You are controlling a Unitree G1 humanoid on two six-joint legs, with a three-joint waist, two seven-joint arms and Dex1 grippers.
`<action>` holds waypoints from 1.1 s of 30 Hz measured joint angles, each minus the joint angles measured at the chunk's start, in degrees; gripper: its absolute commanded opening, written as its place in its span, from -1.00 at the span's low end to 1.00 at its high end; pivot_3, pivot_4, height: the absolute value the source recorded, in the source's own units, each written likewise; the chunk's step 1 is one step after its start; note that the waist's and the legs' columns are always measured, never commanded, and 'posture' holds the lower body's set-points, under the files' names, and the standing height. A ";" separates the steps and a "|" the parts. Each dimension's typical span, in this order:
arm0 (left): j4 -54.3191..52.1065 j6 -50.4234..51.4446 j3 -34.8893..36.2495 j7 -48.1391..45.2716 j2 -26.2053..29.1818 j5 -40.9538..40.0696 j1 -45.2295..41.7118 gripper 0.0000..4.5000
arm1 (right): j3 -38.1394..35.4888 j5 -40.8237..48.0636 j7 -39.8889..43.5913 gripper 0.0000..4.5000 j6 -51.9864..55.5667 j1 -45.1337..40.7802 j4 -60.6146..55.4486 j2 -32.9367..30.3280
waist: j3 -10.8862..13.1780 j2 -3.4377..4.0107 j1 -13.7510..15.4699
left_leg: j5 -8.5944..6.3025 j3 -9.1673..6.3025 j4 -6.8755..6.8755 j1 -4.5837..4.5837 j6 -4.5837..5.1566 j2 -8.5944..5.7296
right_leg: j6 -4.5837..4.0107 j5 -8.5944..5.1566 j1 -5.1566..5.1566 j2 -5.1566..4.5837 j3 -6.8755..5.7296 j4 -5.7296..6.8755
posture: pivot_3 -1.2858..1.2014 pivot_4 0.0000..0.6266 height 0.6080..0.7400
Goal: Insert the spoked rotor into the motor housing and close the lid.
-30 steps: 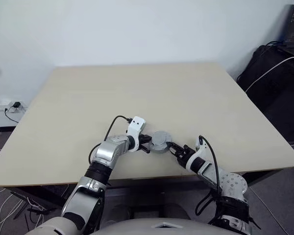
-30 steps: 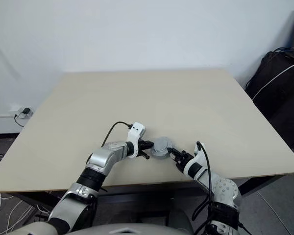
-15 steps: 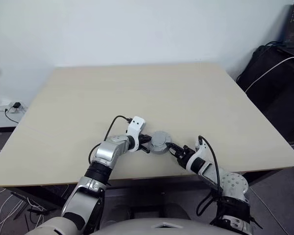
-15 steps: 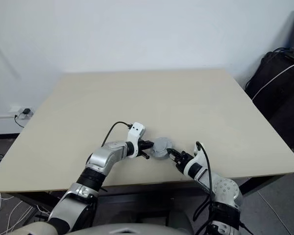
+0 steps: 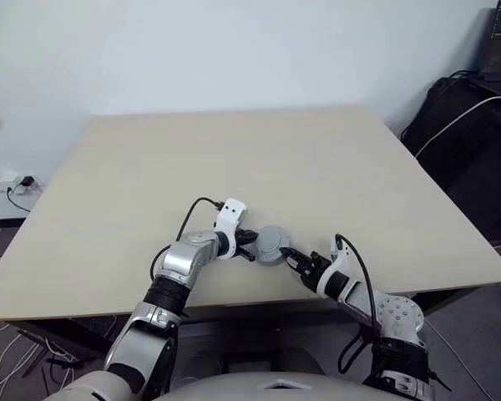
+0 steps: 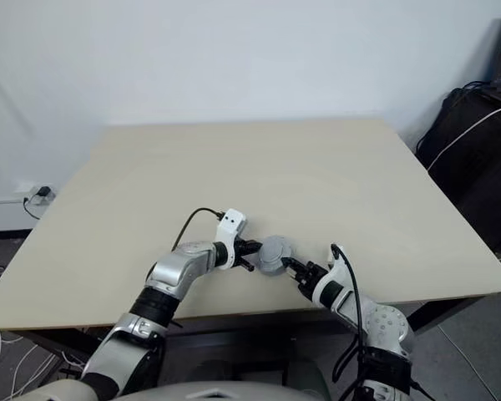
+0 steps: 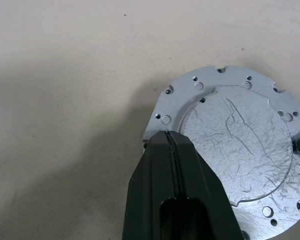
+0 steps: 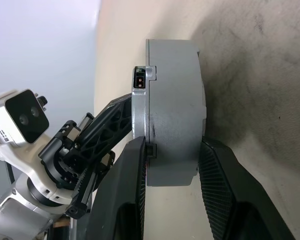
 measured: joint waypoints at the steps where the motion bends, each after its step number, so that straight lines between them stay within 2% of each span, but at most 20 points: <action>1: -0.36 -0.93 1.26 0.76 -0.63 -0.59 1.07 -1.00 | 0.00 0.02 -0.01 -0.47 -0.07 -0.01 0.00 0.11 | 0.00 0.00 -0.01 | 0.00 0.01 -0.01 -0.01 0.00 0.01 | -0.01 0.00 -0.03 0.00 0.01 0.00 | 0.03 -1.00 1.00; 6: -5.31 -6.64 6.54 4.22 -4.00 -3.93 5.63 -1.00 | -0.06 0.43 -0.13 -0.47 -0.43 0.35 -0.01 0.85 | 0.04 -0.05 0.00 | -0.01 0.04 -0.01 -0.11 -0.02 0.07 | -0.07 0.04 -0.13 -0.01 0.04 0.00 | 0.03 -1.00 1.00; 10: -11.43 -8.57 9.60 5.14 -4.05 -6.98 9.07 -1.00 | -0.48 1.15 -0.28 -0.47 -0.98 1.22 0.00 2.10 | 0.03 -0.02 -0.16 | -0.02 0.11 -0.02 -0.10 -0.02 0.12 | -0.05 0.01 -0.15 0.03 0.04 0.00 | 0.03 -1.00 1.00; 23: -20.36 -9.27 15.28 3.94 -4.34 -18.24 23.67 -1.00 | -1.47 8.02 1.56 -0.47 -2.99 2.35 0.39 6.67 | 0.15 0.02 0.03 | -0.05 0.17 -0.01 -0.30 0.05 0.10 | -0.07 0.02 -0.53 0.02 0.04 -0.02 | 0.03 -1.00 1.00; 31: -27.07 -1.16 19.86 3.49 -5.57 -34.92 32.86 -1.00 | -1.64 12.97 2.37 -0.47 -4.92 2.29 0.37 6.68 | 0.27 0.10 -0.27 | -0.06 0.19 -0.01 -0.31 0.07 0.13 | -0.05 -0.01 -0.56 0.02 0.03 -0.01 | 0.03 -1.00 1.00; 33: -28.55 1.85 20.56 3.82 -5.47 -40.44 34.96 -0.83 | -1.03 13.23 2.37 -0.47 -4.89 2.16 0.37 6.61 | 0.29 0.14 -0.50 | -0.07 0.19 0.00 -0.31 0.08 0.13 | -0.05 -0.02 -0.58 0.01 0.03 -0.02 | 0.03 -1.00 1.00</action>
